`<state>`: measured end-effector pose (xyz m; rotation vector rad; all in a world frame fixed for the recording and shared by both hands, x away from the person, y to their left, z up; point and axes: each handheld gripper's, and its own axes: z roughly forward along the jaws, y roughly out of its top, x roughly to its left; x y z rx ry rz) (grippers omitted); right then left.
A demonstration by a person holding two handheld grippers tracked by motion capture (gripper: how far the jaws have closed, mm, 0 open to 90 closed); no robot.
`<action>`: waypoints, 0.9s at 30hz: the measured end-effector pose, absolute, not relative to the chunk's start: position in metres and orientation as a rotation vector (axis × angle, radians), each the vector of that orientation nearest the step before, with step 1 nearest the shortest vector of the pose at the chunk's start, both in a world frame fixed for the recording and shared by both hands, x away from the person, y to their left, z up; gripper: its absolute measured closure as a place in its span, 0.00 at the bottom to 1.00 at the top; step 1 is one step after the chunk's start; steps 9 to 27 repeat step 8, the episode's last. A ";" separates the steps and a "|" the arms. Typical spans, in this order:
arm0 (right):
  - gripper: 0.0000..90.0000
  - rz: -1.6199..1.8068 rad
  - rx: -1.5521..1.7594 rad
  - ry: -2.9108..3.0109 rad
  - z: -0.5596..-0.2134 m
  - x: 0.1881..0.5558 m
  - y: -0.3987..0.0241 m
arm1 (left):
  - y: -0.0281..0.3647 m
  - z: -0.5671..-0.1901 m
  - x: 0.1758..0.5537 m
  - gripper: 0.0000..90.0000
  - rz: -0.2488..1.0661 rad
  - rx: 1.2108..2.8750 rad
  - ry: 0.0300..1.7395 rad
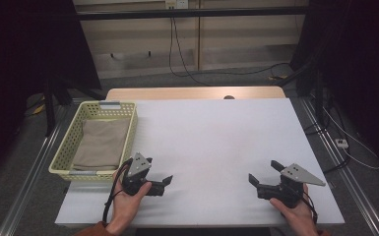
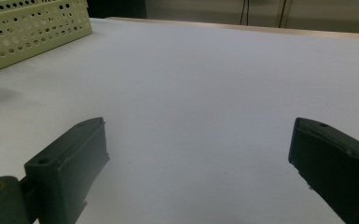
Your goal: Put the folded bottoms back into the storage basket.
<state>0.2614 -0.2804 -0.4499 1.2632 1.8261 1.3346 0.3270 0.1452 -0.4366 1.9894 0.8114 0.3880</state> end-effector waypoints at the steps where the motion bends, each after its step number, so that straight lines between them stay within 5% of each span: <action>1: 0.04 1.334 1.264 1.825 -0.450 0.261 -0.280 | 0.147 -0.437 0.326 0.07 0.382 1.963 0.831; 27: 0.04 1.333 1.265 1.821 -0.449 0.260 -0.282 | 0.148 -0.442 0.326 0.07 0.401 1.983 0.825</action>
